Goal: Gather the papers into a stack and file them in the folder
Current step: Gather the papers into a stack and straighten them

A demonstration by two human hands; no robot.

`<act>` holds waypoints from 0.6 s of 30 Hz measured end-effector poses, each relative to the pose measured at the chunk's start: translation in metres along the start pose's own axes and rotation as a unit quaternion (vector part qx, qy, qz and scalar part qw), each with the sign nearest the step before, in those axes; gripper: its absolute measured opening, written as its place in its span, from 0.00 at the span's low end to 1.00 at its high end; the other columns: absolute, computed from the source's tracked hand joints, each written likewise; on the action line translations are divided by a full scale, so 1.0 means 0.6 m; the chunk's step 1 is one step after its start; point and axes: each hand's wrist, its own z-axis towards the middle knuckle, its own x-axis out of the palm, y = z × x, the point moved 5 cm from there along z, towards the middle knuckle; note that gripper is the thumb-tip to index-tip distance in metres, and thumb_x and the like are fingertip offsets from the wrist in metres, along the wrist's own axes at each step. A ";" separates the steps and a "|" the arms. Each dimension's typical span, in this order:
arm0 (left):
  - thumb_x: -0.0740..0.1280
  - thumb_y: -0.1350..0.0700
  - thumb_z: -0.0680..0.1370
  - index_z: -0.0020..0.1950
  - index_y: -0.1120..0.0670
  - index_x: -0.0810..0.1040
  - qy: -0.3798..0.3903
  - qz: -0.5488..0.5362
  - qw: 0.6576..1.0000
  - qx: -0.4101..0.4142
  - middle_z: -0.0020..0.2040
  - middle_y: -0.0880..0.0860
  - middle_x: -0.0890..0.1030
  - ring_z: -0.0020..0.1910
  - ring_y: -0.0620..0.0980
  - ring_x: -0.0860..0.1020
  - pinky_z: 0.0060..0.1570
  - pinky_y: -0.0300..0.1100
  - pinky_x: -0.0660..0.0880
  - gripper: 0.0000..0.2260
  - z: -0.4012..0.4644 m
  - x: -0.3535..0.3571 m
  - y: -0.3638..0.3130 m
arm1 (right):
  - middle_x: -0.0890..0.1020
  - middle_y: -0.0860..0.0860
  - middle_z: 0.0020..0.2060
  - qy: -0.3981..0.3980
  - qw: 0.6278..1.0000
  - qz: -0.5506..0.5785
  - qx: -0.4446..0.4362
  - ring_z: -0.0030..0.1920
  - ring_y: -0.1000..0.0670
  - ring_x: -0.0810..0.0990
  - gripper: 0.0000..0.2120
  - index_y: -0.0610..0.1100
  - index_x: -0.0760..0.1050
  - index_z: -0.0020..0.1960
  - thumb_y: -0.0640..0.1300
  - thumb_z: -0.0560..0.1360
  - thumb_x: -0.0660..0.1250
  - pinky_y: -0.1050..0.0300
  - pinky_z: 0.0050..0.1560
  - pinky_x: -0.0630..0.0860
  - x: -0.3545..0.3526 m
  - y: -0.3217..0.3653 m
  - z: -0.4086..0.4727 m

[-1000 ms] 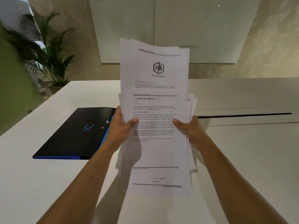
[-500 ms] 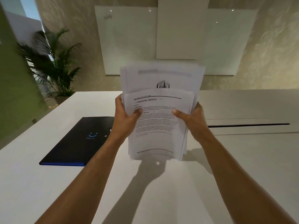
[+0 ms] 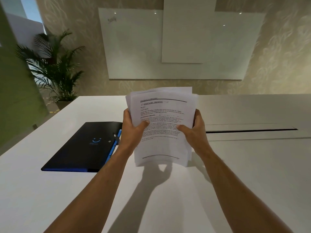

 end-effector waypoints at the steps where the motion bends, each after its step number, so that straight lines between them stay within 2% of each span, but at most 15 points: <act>1: 0.71 0.59 0.72 0.59 0.46 0.67 -0.008 0.000 1.000 0.002 0.54 0.47 0.78 0.53 0.52 0.79 0.45 0.48 0.81 0.21 0.000 0.000 -0.001 | 0.81 0.55 0.49 -0.010 1.000 -0.003 -0.001 0.49 0.55 0.82 0.25 0.58 0.68 0.55 0.39 0.63 0.71 0.64 0.38 0.80 -0.001 0.000 0.002; 5: 0.71 0.59 0.72 0.61 0.44 0.66 0.007 0.013 1.000 0.021 0.54 0.46 0.78 0.53 0.51 0.79 0.44 0.46 0.82 0.23 0.000 0.003 -0.012 | 0.79 0.53 0.51 -0.010 1.000 -0.020 0.003 0.52 0.51 0.81 0.26 0.52 0.67 0.59 0.36 0.65 0.70 0.57 0.42 0.83 -0.003 -0.006 0.003; 10: 0.71 0.59 0.71 0.63 0.44 0.64 0.003 -0.012 1.000 0.028 0.55 0.46 0.77 0.52 0.49 0.80 0.35 0.34 0.79 0.26 0.000 0.000 -0.021 | 0.77 0.54 0.55 -0.020 1.000 0.011 -0.001 0.53 0.55 0.80 0.31 0.54 0.62 0.63 0.39 0.64 0.69 0.64 0.39 0.80 -0.003 0.003 0.000; 14: 0.70 0.62 0.71 0.61 0.46 0.66 0.006 -0.013 0.999 0.040 0.53 0.45 0.77 0.52 0.50 0.80 0.33 0.31 0.77 0.24 0.005 0.000 -0.027 | 0.79 0.54 0.53 -0.014 1.000 0.011 -0.003 0.53 0.53 0.81 0.31 0.54 0.63 0.62 0.37 0.64 0.68 0.67 0.36 0.79 0.001 0.007 0.004; 18: 0.69 0.64 0.71 0.66 0.48 0.62 -0.013 -0.028 0.997 0.069 0.56 0.50 0.76 0.52 0.50 0.80 0.35 0.32 0.78 0.28 0.012 -0.007 -0.045 | 0.78 0.56 0.52 -0.028 0.999 0.017 -0.012 0.52 0.53 0.81 0.34 0.58 0.60 0.65 0.37 0.65 0.69 0.66 0.36 0.79 -0.002 0.012 0.005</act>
